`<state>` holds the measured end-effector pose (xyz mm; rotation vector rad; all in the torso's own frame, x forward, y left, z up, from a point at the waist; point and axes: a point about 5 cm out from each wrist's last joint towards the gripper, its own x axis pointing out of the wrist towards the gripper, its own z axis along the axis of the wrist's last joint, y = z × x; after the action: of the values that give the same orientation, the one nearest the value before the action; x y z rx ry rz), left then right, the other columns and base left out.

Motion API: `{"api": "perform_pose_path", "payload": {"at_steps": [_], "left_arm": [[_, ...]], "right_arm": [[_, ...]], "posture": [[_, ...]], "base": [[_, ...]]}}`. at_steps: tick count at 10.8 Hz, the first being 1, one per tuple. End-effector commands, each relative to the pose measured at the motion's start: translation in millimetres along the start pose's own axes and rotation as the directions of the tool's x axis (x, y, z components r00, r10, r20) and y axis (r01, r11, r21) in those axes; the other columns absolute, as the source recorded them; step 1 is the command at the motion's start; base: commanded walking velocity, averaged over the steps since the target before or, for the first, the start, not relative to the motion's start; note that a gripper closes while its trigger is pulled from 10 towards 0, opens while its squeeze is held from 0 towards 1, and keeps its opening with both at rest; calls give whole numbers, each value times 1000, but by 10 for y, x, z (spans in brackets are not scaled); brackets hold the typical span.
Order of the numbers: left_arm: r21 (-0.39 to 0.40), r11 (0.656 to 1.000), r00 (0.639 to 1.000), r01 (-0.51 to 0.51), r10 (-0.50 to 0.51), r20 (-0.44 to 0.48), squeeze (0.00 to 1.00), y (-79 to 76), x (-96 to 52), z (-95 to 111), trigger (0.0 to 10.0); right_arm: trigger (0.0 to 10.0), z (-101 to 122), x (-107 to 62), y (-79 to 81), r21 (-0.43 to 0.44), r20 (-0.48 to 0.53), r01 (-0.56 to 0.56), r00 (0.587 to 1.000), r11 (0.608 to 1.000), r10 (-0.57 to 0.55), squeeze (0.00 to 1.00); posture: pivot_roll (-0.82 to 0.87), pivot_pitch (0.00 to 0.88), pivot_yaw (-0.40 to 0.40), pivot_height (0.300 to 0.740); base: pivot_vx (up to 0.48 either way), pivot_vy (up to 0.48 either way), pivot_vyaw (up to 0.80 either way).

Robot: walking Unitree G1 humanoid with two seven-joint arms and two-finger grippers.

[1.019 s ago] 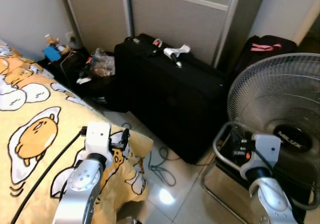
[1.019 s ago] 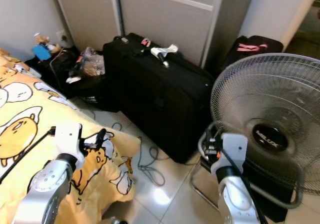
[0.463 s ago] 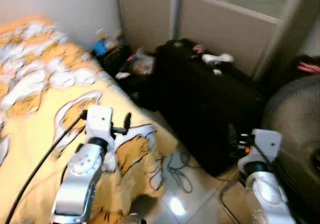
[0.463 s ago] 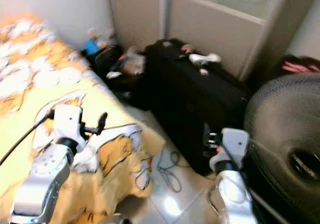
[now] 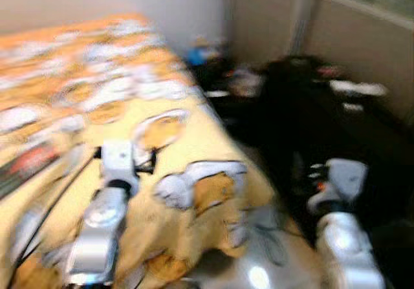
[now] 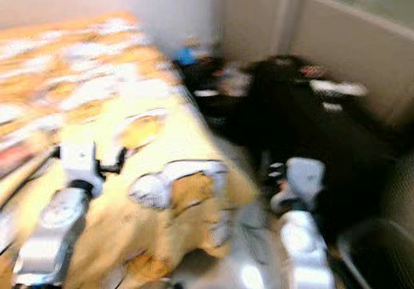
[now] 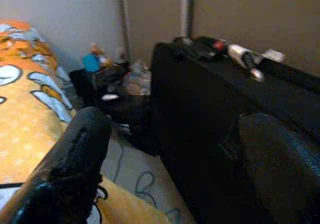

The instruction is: Clean up the room

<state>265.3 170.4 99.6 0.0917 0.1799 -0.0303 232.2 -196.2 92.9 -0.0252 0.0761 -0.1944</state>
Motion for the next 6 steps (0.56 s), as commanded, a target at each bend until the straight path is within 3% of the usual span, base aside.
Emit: {"api": "perform_pose_path", "payload": {"at_steps": [1,3,6], "left_arm": [[42,998,999,35,-36,10,0,-86,123,31,10000],[41,998,999,47,-47,0,0,-87,187,44,10000],[53,997,998,55,-56,28,0,-96,181,106,10000]], "right_arm": [[10000,-13,24,-104,-13,5,43,999,999,-42,1000],[10000,-47,-5,-172,2,-24,98,995,995,-98,1000],[10000,-79,4,-110,-16,-71,118,990,993,-119,1000]], "posture": [[-54,0,83,740],[-62,0,81,740],[-54,0,63,740]], "base": [[0,0,800],[0,0,800],[0,0,0]]}}
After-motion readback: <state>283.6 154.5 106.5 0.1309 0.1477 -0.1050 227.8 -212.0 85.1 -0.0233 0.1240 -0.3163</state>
